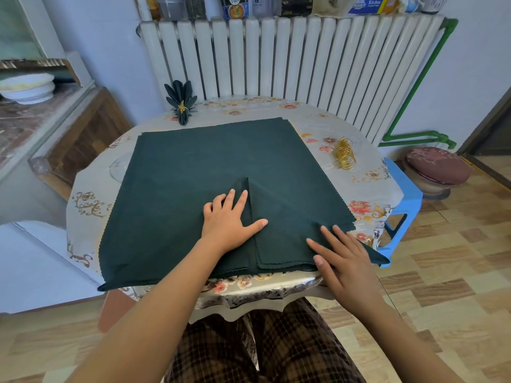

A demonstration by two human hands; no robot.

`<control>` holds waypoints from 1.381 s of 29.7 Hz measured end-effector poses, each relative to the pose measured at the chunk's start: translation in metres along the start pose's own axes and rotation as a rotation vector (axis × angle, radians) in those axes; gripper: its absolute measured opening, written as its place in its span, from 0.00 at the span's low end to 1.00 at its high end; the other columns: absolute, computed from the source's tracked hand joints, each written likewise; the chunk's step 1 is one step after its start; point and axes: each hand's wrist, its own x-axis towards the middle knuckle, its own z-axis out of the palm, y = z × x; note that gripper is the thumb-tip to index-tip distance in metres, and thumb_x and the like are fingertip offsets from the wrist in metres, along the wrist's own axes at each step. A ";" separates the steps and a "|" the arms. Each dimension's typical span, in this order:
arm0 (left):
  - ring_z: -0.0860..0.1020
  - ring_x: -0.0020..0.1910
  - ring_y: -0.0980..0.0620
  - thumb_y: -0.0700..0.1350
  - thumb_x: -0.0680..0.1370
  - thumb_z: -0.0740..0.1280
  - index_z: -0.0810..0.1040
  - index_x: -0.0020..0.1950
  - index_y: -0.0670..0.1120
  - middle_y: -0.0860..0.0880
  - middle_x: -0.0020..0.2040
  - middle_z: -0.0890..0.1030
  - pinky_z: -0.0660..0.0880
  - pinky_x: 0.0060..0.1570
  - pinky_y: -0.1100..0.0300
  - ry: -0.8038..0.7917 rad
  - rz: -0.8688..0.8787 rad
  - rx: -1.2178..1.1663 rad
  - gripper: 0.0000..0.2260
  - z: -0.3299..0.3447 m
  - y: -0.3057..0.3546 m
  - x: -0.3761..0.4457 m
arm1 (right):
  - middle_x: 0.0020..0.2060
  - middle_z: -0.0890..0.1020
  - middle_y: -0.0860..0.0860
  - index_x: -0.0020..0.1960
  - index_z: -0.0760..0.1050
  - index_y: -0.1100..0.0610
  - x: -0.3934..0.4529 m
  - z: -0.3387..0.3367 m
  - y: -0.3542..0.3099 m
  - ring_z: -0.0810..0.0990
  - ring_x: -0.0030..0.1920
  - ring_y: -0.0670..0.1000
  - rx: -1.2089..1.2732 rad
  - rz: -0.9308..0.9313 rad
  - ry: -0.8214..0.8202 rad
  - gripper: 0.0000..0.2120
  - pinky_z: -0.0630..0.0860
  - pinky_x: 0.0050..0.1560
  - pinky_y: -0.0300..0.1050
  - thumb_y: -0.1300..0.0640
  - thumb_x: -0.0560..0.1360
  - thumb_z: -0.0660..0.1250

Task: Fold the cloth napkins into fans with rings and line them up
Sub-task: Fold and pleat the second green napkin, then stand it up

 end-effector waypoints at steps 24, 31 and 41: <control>0.50 0.76 0.47 0.72 0.73 0.54 0.45 0.79 0.52 0.49 0.79 0.50 0.49 0.72 0.49 -0.014 -0.018 -0.066 0.41 -0.003 -0.001 0.001 | 0.48 0.77 0.40 0.55 0.81 0.42 0.042 0.024 -0.077 0.72 0.50 0.42 0.442 -0.196 -0.303 0.14 0.67 0.53 0.33 0.41 0.73 0.63; 0.74 0.54 0.58 0.53 0.76 0.68 0.79 0.45 0.55 0.59 0.49 0.77 0.68 0.64 0.49 0.022 0.248 -0.430 0.03 -0.036 -0.040 -0.036 | 0.47 0.75 0.40 0.52 0.82 0.40 0.040 0.026 -0.078 0.71 0.48 0.43 0.378 -0.245 -0.262 0.14 0.70 0.52 0.42 0.38 0.72 0.63; 0.64 0.67 0.60 0.57 0.73 0.71 0.78 0.61 0.61 0.59 0.68 0.69 0.64 0.68 0.59 -0.196 0.328 -0.233 0.16 -0.046 -0.085 -0.096 | 0.41 0.79 0.42 0.43 0.84 0.42 0.039 0.029 -0.090 0.76 0.41 0.45 0.265 -0.254 -0.075 0.15 0.69 0.40 0.37 0.37 0.69 0.62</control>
